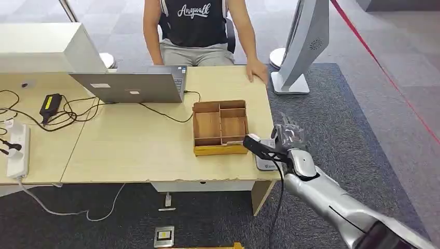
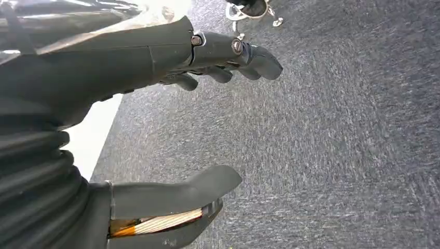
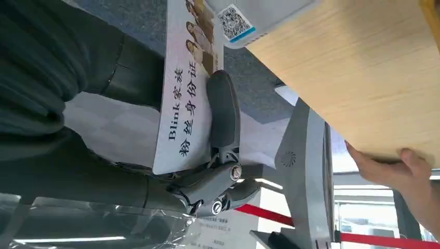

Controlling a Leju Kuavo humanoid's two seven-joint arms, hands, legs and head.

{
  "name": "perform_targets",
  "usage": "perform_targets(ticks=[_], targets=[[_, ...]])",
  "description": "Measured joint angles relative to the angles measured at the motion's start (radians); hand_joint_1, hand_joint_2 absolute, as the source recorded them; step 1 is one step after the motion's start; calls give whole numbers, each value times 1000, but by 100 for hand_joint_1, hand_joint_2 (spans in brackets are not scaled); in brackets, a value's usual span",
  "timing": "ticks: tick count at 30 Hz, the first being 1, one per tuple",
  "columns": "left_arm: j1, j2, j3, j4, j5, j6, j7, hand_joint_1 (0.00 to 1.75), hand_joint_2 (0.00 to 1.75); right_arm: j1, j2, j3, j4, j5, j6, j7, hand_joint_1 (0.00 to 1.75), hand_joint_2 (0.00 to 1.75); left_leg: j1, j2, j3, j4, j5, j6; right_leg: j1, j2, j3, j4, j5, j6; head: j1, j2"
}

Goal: Pass the card to the sensor for recognition and then transmit it.

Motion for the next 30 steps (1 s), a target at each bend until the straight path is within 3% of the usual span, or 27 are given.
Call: perform_targets(ticks=[30], targets=[[0, 3, 11, 0, 0, -5, 2, 0, 175, 11, 48, 0, 62, -32, -19, -28, 175, 175, 0, 0, 2, 0, 0, 0, 0, 0, 2, 0, 0, 0, 0, 0]])
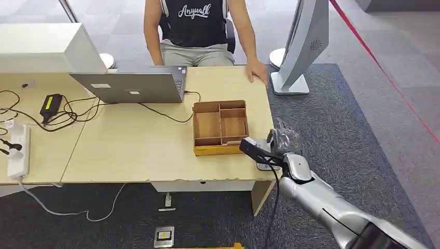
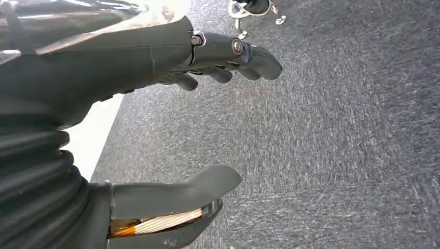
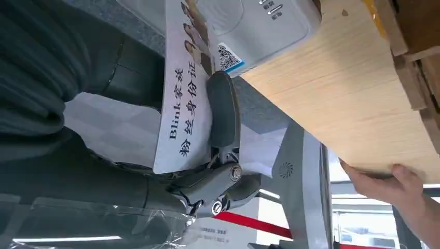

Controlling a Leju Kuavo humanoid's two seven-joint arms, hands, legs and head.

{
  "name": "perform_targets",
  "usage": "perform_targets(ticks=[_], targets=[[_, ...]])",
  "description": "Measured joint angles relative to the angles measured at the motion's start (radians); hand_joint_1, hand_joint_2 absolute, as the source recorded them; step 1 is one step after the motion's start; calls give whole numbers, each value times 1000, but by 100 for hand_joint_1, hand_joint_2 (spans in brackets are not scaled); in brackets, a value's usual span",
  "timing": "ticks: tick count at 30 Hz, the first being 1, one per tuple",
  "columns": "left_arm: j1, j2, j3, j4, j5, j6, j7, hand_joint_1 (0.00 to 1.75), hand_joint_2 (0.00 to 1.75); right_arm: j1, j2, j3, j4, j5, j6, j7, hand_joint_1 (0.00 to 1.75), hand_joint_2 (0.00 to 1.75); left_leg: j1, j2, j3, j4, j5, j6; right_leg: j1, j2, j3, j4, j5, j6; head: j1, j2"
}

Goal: Pass the card to the sensor for recognition and then transmit it.

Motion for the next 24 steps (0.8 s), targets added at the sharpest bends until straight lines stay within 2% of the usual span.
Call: perform_targets(ticks=[19, 24], targets=[[0, 0, 0, 0, 0, 0, -3, 0, 175, -9, 2, -6, 17, -16, -8, -11, 175, 175, 0, 0, 1, 0, 0, 0, 0, 0, 2, 0, 0, 0, 0, 0], [1, 0, 0, 0, 0, -1, -3, 0, 175, -25, -9, -9, 11, -13, -14, 14, 175, 175, 0, 0, 1, 0, 0, 0, 0, 0, 1, 0, 0, 0, 0, 0]])
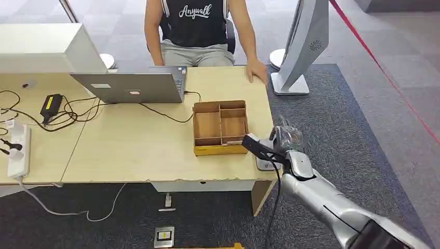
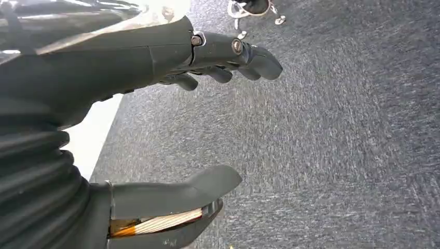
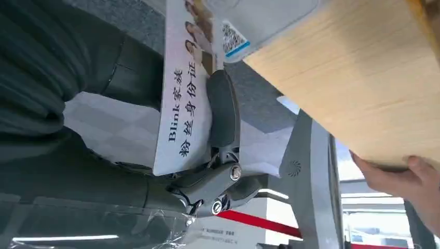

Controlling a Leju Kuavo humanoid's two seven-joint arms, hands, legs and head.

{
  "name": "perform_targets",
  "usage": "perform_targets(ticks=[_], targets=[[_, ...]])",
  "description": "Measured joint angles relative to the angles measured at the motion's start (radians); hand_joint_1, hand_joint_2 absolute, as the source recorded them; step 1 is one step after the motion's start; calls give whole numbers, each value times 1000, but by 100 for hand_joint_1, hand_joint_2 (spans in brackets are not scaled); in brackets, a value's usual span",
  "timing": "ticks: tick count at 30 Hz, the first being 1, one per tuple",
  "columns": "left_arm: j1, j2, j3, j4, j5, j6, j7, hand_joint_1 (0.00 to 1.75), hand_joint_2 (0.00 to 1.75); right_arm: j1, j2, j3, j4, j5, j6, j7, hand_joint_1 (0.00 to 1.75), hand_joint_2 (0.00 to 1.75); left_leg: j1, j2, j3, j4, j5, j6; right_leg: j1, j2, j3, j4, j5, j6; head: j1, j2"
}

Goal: Pass the card to the sensor for recognition and then transmit it.

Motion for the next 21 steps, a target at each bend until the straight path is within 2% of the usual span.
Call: perform_targets(ticks=[12, 21], targets=[[0, 0, 0, 0, 0, 0, -2, 0, 175, -16, -21, -9, -28, 9, -12, 21, 175, 175, 0, 0, -1, 0, 0, 0, 0, 0, 0, 0, 0, 0, 0, 0], [1, 0, -1, 0, 0, -8, -18, 0, 175, -91, -80, -34, -135, 60, -2, 112, 175, 175, 0, 0, 0, 0, 0, 0, 0, 0, 0, 0, 0, 0, 0, 0]])
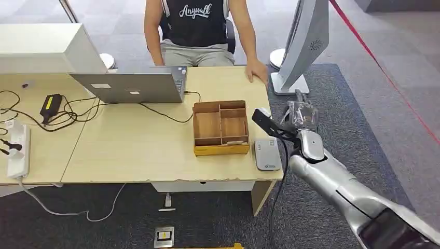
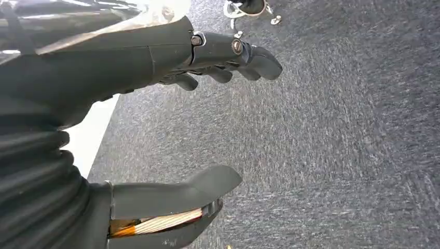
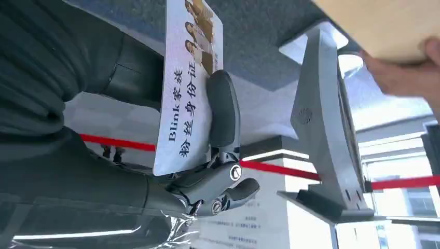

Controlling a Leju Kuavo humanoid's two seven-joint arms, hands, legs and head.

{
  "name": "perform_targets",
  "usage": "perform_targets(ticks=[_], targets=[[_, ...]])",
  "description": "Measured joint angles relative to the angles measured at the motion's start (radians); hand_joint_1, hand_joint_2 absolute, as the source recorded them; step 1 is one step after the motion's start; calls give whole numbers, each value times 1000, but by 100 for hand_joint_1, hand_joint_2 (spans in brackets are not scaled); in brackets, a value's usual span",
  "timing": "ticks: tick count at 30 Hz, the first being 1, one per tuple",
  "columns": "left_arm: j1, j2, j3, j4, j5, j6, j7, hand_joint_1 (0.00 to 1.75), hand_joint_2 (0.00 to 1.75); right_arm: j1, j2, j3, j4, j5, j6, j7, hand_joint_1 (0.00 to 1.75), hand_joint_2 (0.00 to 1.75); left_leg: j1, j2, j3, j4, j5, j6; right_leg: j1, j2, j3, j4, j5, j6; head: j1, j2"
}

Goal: Pass the card to the sensor for recognition and then transmit it.

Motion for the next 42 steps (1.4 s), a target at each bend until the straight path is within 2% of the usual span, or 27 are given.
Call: perform_targets(ticks=[8, 14, 19, 28, 37, 42], targets=[[-2, -1, -4, 0, 0, -5, 5, 0, 175, -38, -49, -22, -128, 67, 58, 37, 175, 175, 0, 0, -1, 0, 0, 0, 0, 0, 0, 0, 0, 0, 0, 0], [-10, -1, -19, 0, -1, -19, 15, 0, 175, -96, -30, -11, -169, 110, 118, 17, 175, 175, 0, 0, -1, 0, 0, 0, 0, 0, 0, 1, 0, 0, 0, 0], [-18, -3, -41, 0, -1, -27, 19, 0, 175, -152, 19, 13, -166, 140, 145, -7, 175, 175, 1, 0, -1, 0, 1, -1, 0, 0, -1, 1, 0, 0, 0, 0], [-23, -6, -73, 0, -1, -44, 28, 0, 175, -216, 149, 72, -123, 167, 176, -62, 175, 175, 1, 0, -2, 0, 1, -1, 1, 0, -1, 1, 0, 0, 0, 0], [-26, -6, -106, 0, -1, -48, 35, 0, 175, -279, 306, 130, 51, 188, 208, -112, 175, 175, 1, 0, -2, 0, 1, -1, 1, 0, -2, 1, 0, 0, 0, 0], [-31, -7, -113, 0, -1, -50, 33, 0, 175, -319, 359, 141, 141, 155, 186, -114, 175, 175, 1, 0, -2, 0, 1, -1, 1, 0, -2, 1, 0, -1, 0, 0]])
